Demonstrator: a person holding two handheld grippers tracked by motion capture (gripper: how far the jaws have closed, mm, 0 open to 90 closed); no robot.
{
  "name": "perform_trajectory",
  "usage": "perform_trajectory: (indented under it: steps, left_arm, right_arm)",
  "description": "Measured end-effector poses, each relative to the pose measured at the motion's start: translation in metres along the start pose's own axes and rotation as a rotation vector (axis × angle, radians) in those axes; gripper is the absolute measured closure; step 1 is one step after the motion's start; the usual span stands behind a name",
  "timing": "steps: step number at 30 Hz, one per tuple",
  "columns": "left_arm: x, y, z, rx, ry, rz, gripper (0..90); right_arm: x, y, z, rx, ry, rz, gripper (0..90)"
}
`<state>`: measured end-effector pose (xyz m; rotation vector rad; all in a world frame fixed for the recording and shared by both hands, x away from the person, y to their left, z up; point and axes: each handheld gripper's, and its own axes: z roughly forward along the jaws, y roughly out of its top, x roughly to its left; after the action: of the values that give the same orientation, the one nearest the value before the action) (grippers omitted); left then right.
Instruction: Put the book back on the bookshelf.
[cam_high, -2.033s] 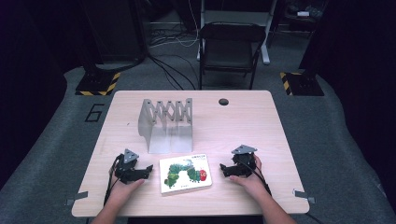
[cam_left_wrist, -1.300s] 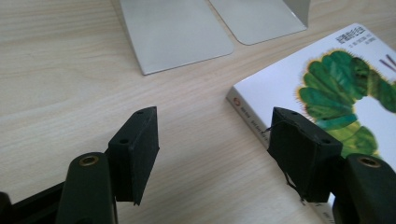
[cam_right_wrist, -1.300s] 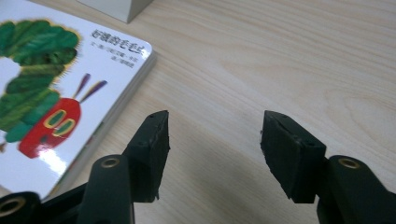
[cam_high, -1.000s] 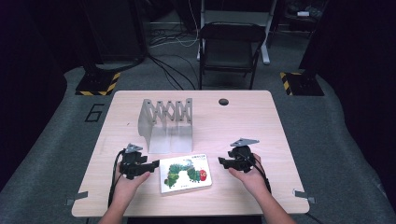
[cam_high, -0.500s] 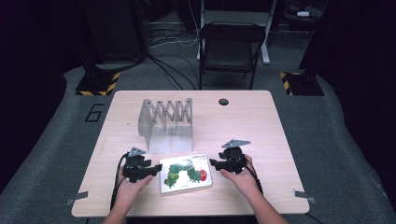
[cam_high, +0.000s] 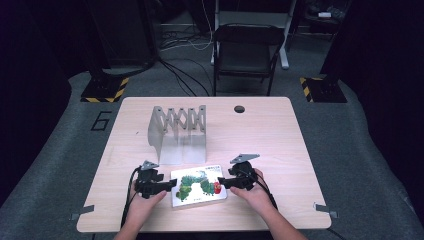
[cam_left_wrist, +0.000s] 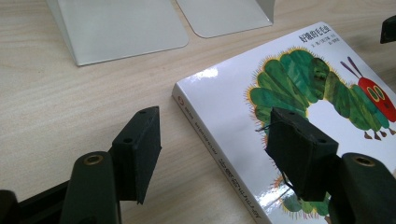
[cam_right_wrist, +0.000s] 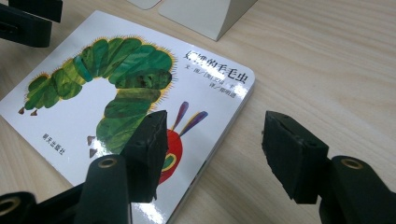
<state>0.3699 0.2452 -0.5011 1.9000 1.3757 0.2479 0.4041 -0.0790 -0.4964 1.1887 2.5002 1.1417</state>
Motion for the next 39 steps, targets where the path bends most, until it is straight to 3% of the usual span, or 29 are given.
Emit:
perform_trajectory:
  steps: [5, 7, 9, 12, 24, 25, 31, 35, 39]
  left_arm:
    - [-0.002, -0.002, 0.002, 0.007, -0.010, 0.000, 35.3]
    - [-0.004, -0.003, 0.004, 0.014, -0.017, 0.007, 35.3]
    - [-0.007, -0.004, 0.006, 0.009, -0.013, 0.014, 35.3]
    - [-0.009, -0.005, 0.007, 0.031, -0.020, 0.035, 35.3]
    - [-0.015, -0.008, 0.013, 0.041, -0.026, 0.037, 35.1]
    - [-0.014, -0.007, 0.013, 0.049, -0.028, 0.052, 35.1]
    - [-0.014, -0.008, 0.013, 0.057, -0.040, 0.043, 34.5]
    - [-0.014, -0.008, 0.014, 0.044, -0.047, 0.023, 34.3]
    - [-0.013, -0.008, 0.015, 0.049, -0.046, 0.031, 33.1]
  right_arm:
    - [0.002, 0.000, 0.003, 0.010, 0.015, -0.003, 39.4]
    - [0.005, 0.001, 0.003, 0.022, 0.023, 0.023, 39.4]
    - [0.003, 0.001, 0.006, 0.017, 0.020, -0.010, 39.4]
    - [0.004, 0.000, 0.008, 0.028, 0.022, -0.003, 39.4]
    - [0.010, 0.000, 0.016, 0.050, 0.030, -0.009, 39.2]
    - [0.010, -0.001, 0.017, 0.048, 0.028, -0.008, 39.1]
    - [0.009, -0.001, 0.018, 0.058, 0.034, -0.013, 38.5]
    - [0.008, -0.001, 0.019, 0.072, 0.032, 0.007, 37.9]
    - [0.007, -0.001, 0.020, 0.091, 0.050, 0.023, 35.7]
